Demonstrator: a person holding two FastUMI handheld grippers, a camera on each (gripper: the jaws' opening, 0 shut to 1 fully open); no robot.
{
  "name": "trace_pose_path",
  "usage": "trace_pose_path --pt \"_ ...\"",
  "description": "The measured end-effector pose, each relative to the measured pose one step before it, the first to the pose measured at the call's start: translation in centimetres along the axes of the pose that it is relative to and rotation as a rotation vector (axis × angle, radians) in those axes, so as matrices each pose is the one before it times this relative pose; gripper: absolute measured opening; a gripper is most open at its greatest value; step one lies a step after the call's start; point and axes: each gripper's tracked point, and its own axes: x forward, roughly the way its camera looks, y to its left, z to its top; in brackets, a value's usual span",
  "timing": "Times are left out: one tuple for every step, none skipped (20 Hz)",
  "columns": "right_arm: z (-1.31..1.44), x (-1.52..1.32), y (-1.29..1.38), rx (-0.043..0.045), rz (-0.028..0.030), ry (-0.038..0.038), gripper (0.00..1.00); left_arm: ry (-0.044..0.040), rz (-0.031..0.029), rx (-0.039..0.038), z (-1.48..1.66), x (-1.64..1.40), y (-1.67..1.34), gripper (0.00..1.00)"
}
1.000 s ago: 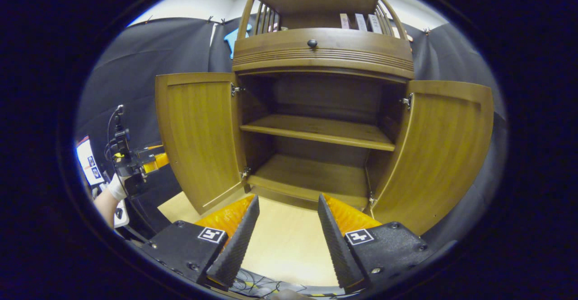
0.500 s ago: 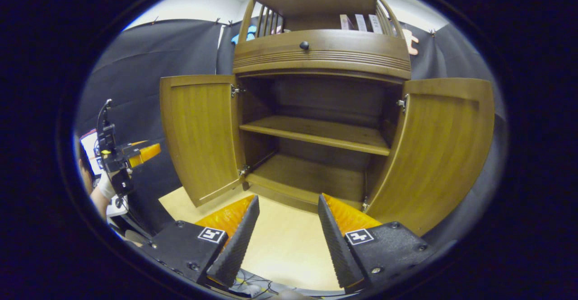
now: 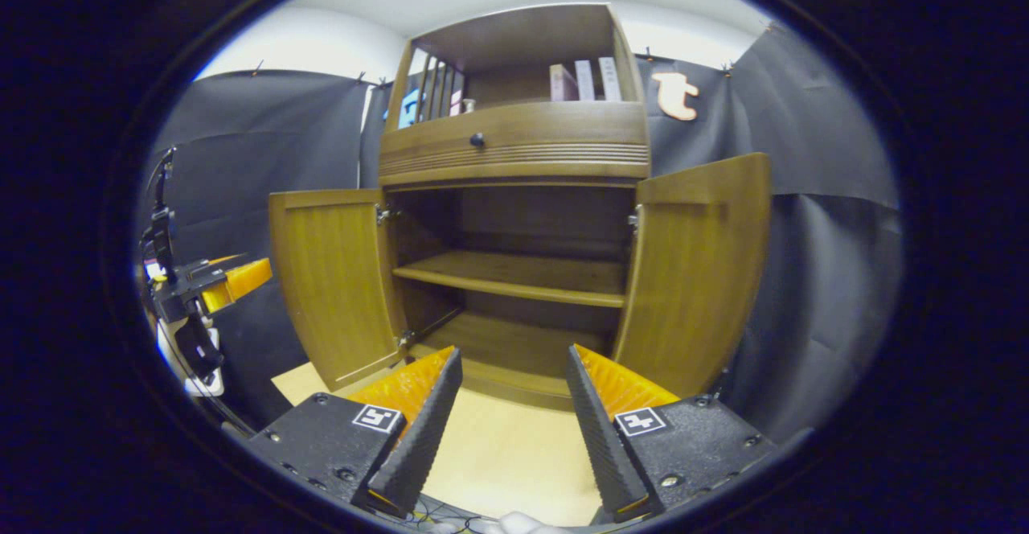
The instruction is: Open the right door of the double-door shoe cabinet with the right hand, and open the left door with the left hand.
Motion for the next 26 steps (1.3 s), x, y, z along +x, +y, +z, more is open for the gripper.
trace_pose_path --pt "0.229 -0.349 -0.904 0.01059 -0.01866 -0.01369 0.83 0.00132 -0.01693 -0.00614 0.463 0.029 -1.868 1.0" --pt "0.164 -0.469 -0.835 0.00682 -0.02136 -0.00962 0.83 0.00993 -0.00761 0.00059 0.156 0.024 -1.487 1.0" --pt "0.186 -0.238 -0.828 0.00508 -0.01943 -0.00701 0.83 0.0072 -0.01207 -0.00165 0.039 0.043 -1.4 1.0" --pt "0.261 -0.141 -0.539 0.0064 -0.01082 -0.01122 0.83 0.00163 -0.00809 -0.0047 0.137 0.045 -1.303 1.0" --pt "0.236 -0.204 -0.333 0.0035 -0.00625 -0.00574 0.83 0.00492 -0.00936 -0.00828 0.218 0.061 -1.191 1.0" --pt "-0.03 -0.159 -0.363 0.00246 -0.00739 -0.00793 0.83 0.00303 -0.00426 -0.00283 -0.052 -0.034 -1.004 1.0" --pt "0.18 -0.173 -0.278 0.00091 -0.00763 -0.00852 0.83 0.00385 0.00478 -0.00075 0.011 -0.078 -0.705 0.96" --pt "0.082 -0.322 -0.449 0.00132 -0.0119 -0.00811 0.83 0.00448 -0.00823 -0.00663 -0.05 0.045 -0.797 0.96" --pt "0.148 -0.042 -0.308 0.0012 -0.01015 -0.0059 0.83 0.0025 -0.01683 -0.00746 -0.064 0.068 -0.985 0.96" --pt "0.176 0.056 -0.087 0.00247 -0.00591 -0.0051 0.83 0.00364 -0.01223 -0.0008 -0.105 0.076 -0.64 0.96" --pt "0.139 0.031 -0.099 0.00382 -0.00718 -0.00582 0.82 0.0049 -0.00602 0.00687 -0.14 0.005 -0.45 0.96" --pt "0.064 0.046 -0.271 0.00453 -0.01468 -0.00583 0.82 0.00214 0.00061 0.0112 -0.023 0.0 -0.171 0.96" --pt "0.079 0.03 -0.285 0.00282 -0.01562 -0.00279 0.89 0.0027 -0.00186 0.00654 0.027 -0.068 -0.088 0.96" --pt "-0.001 -0.017 -0.121 0.00329 -0.01425 -0.00098 0.89 -0.0016 -0.0029 0.00086 -0.037 -0.051 -0.095 0.96" --pt "-0.089 -0.062 0.087 0.0011 -0.00509 0.00109 0.83 0.0013 -0.00433 -0.00218 -0.079 0.011 -0.072 0.96" --pt "0.087 0.012 -0.105 0.00072 -0.01599 -0.00236 0.88 0.00382 -0.00249 -0.00273 -0.077 -0.007 -0.028 0.96" --pt "0.144 0.006 0.681 0.00293 0.02681 -0.00604 0.93 0.00548 0.00093 -0.00209 -0.249 -0.079 0.083 0.96" --pt "-0.194 -0.046 1.424 0.00018 0.04545 0.00018 0.95 0.00189 -0.0017 -0.00182 -0.05 -0.006 0.053 0.96" --pt "-0.067 0.02 0.506 -0.00509 0.00218 0.00328 0.94 0.00464 0.00166 -0.00419 -0.129 0.007 0.135 0.96" --pt "0.355 -0.171 -0.249 -0.0098 -0.01622 -0.0127 0.95 0.00166 -0.00179 -0.00521 -0.107 -0.021 0.131 0.96" --pt "0.363 0.0 -0.154 -0.00977 -0.01616 -0.01407 0.95 -0.00101 -0.00412 -0.00531 -0.363 -0.192 0.306 0.96" --pt "0.139 0.104 0.069 -0.00672 -0.01471 -0.00834 0.96 -0.00002 0.00066 -0.00119 -0.06 0.031 0.144 0.96" --pt "0.133 0.161 0.05 -0.00328 -0.01141 -0.0028 0.96 0.00015 0.00063 0.00042 -0.079 -0.09 0.139 0.96" --pt "0.041 0.092 0.026 0.00067 -0.00909 0.00087 0.99 -0.0017 -0.00016 0.00125 0.046 0.039 0.114 0.96" --pt "0.024 0.098 -0.004 0.00452 -0.00543 0.0039 1.0 -0.00101 -0.00029 0.00179 -0.022 0.026 0.115 0.96" --pt "-0.119 0.081 0.043 0.00613 -0.00629 0.0047 1.0 -0.0026 0.00253 0.004 0.051 -0.034 0.237 0.96"
